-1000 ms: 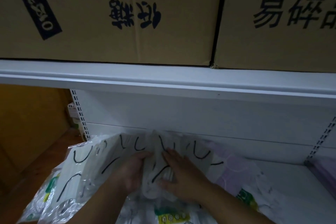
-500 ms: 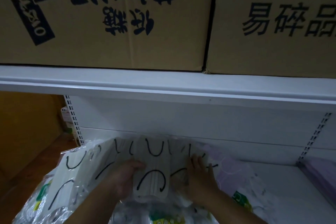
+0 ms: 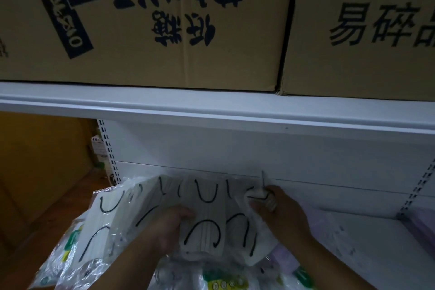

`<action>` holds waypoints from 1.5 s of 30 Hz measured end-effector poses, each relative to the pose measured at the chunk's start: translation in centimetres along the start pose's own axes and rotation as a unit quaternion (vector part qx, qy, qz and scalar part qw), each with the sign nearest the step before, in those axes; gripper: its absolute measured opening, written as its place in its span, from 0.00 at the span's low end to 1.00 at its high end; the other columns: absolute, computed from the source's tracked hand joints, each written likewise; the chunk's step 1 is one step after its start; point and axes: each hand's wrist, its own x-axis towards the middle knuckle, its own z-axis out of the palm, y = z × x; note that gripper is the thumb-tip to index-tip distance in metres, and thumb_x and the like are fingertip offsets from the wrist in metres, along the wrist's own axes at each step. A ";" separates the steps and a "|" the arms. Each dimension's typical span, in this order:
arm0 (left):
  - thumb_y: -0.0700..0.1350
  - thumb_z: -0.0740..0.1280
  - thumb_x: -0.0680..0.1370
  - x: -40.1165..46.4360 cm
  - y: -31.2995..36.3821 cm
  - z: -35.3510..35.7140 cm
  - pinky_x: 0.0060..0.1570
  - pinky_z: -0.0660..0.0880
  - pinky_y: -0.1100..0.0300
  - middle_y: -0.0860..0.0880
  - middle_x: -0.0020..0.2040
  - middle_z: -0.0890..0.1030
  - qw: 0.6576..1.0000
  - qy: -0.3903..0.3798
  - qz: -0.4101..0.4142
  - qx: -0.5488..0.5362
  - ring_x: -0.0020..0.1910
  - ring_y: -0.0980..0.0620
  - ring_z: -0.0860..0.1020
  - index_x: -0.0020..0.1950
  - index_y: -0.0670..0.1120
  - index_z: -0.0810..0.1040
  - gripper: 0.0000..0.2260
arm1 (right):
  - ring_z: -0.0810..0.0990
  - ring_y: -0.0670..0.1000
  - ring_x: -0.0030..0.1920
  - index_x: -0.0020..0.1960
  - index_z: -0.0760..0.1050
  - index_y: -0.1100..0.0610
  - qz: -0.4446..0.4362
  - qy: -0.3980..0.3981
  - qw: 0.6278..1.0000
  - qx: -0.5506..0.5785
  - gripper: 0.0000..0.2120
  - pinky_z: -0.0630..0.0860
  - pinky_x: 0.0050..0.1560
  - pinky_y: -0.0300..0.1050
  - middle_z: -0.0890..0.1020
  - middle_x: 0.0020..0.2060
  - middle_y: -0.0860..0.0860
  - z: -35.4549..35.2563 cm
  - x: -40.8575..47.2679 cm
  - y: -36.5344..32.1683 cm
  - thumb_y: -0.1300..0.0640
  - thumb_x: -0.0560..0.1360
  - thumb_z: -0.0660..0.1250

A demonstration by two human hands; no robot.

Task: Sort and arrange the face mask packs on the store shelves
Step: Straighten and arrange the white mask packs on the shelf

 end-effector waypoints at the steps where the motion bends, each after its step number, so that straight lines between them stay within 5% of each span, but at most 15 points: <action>1: 0.36 0.63 0.75 -0.1 0.0 0.1 0.37 0.80 0.47 0.33 0.46 0.83 1.000 -0.006 -0.001 -0.004 0.40 0.36 0.83 0.55 0.35 0.78 0.10 | 0.75 0.41 0.52 0.63 0.71 0.44 -0.018 -0.020 1.000 0.008 0.26 0.67 0.48 0.27 0.75 0.49 0.35 -0.1 0.0 -0.9 0.37 0.69 0.70; 4: 0.44 0.65 0.75 -0.3 0.0 1.0 0.42 0.80 0.48 0.34 0.50 0.83 0.998 -0.048 -0.016 -0.031 0.44 0.37 0.83 0.56 0.35 0.81 0.15 | 0.64 0.44 0.70 0.75 0.60 0.49 -0.116 -0.175 0.977 -0.034 0.40 0.60 0.67 0.36 0.67 0.70 0.43 1.1 -0.6 -3.8 0.35 0.69 0.68; 7: 0.55 0.65 0.75 -0.6 -0.2 1.8 0.56 0.76 0.45 0.35 0.57 0.81 0.993 -0.106 -0.022 -0.047 0.56 0.37 0.80 0.57 0.38 0.82 0.22 | 0.51 0.47 0.77 0.78 0.51 0.51 -0.200 -0.261 0.936 -0.125 0.43 0.50 0.74 0.44 0.52 0.78 0.47 3.2 -1.5 -5.5 0.34 0.72 0.65; 10: 0.45 0.69 0.70 -0.8 -0.5 1.9 0.58 0.75 0.41 0.35 0.56 0.81 0.994 -0.105 -0.001 -0.031 0.56 0.35 0.80 0.59 0.37 0.81 0.20 | 0.43 0.47 0.77 0.79 0.46 0.52 -0.197 -0.282 0.929 -0.138 0.45 0.44 0.76 0.49 0.44 0.78 0.47 4.2 -1.7 -5.4 0.35 0.73 0.64; 13: 0.38 0.67 0.68 -0.5 -0.6 1.4 0.44 0.79 0.48 0.33 0.50 0.82 0.999 -0.050 0.007 -0.015 0.45 0.37 0.82 0.58 0.32 0.79 0.20 | 0.39 0.47 0.77 0.79 0.44 0.53 -0.192 -0.248 0.941 -0.129 0.43 0.40 0.75 0.47 0.42 0.78 0.49 4.6 -1.6 -4.8 0.35 0.75 0.61; 17: 0.38 0.65 0.74 0.2 -0.3 0.4 0.36 0.78 0.50 0.34 0.44 0.83 1.000 0.001 0.005 -0.016 0.38 0.38 0.82 0.53 0.35 0.79 0.10 | 0.41 0.50 0.77 0.78 0.43 0.54 -0.056 -0.171 0.977 -0.110 0.40 0.41 0.75 0.46 0.41 0.78 0.52 4.2 -1.0 -1.6 0.38 0.77 0.58; 23: 0.37 0.65 0.74 0.5 0.1 0.4 0.35 0.79 0.49 0.34 0.41 0.83 1.000 -0.003 -0.003 -0.013 0.35 0.38 0.83 0.51 0.35 0.78 0.09 | 0.45 0.54 0.78 0.78 0.46 0.55 -0.009 -0.228 0.947 -0.226 0.49 0.43 0.75 0.58 0.46 0.78 0.54 5.6 -1.2 1.5 0.27 0.69 0.57; 28: 0.37 0.63 0.75 0.0 0.6 0.3 0.35 0.78 0.51 0.34 0.39 0.83 0.999 -0.019 -0.022 -0.019 0.32 0.38 0.83 0.47 0.34 0.79 0.08 | 0.64 0.49 0.72 0.73 0.63 0.52 0.011 -0.168 0.974 -0.148 0.34 0.54 0.74 0.50 0.68 0.72 0.49 3.9 -0.4 1.3 0.33 0.74 0.60; 32: 0.38 0.65 0.73 0.2 1.2 -0.5 0.40 0.78 0.48 0.33 0.45 0.83 0.999 -0.024 -0.023 -0.023 0.39 0.37 0.83 0.54 0.33 0.78 0.12 | 0.78 0.46 0.55 0.56 0.74 0.44 0.053 -0.034 0.998 0.000 0.13 0.73 0.55 0.41 0.81 0.52 0.43 0.4 0.6 0.0 0.41 0.74 0.66; 35: 0.39 0.67 0.68 0.0 1.1 -0.1 0.47 0.78 0.45 0.32 0.49 0.82 0.998 -0.042 -0.027 -0.024 0.45 0.35 0.82 0.57 0.32 0.79 0.19 | 0.77 0.44 0.57 0.60 0.72 0.41 0.006 -0.059 0.995 0.083 0.21 0.72 0.57 0.38 0.79 0.53 0.40 -0.6 0.5 -2.6 0.38 0.70 0.70; 38: 0.46 0.67 0.69 -0.4 0.8 1.2 0.53 0.77 0.46 0.33 0.55 0.81 0.993 -0.110 -0.036 -0.033 0.50 0.36 0.82 0.56 0.34 0.81 0.20 | 0.60 0.44 0.73 0.75 0.59 0.48 -0.114 -0.234 0.964 -0.049 0.43 0.57 0.70 0.36 0.64 0.73 0.45 1.1 -0.7 -5.1 0.27 0.66 0.58; 42: 0.58 0.64 0.75 -0.4 0.9 1.7 0.50 0.79 0.48 0.37 0.57 0.82 0.986 -0.159 -0.013 -0.051 0.56 0.39 0.81 0.56 0.40 0.83 0.23 | 0.40 0.48 0.77 0.79 0.44 0.51 -0.164 -0.307 0.918 -0.191 0.41 0.41 0.75 0.51 0.41 0.78 0.48 2.9 -1.2 -5.7 0.34 0.76 0.57; 45: 0.47 0.66 0.74 -0.5 0.9 1.7 0.38 0.81 0.52 0.35 0.51 0.83 0.991 -0.121 -0.008 -0.061 0.47 0.39 0.84 0.55 0.36 0.83 0.17 | 0.35 0.50 0.76 0.78 0.39 0.53 -0.137 -0.291 0.930 -0.178 0.41 0.38 0.75 0.51 0.36 0.77 0.48 3.1 -1.6 -6.2 0.37 0.77 0.58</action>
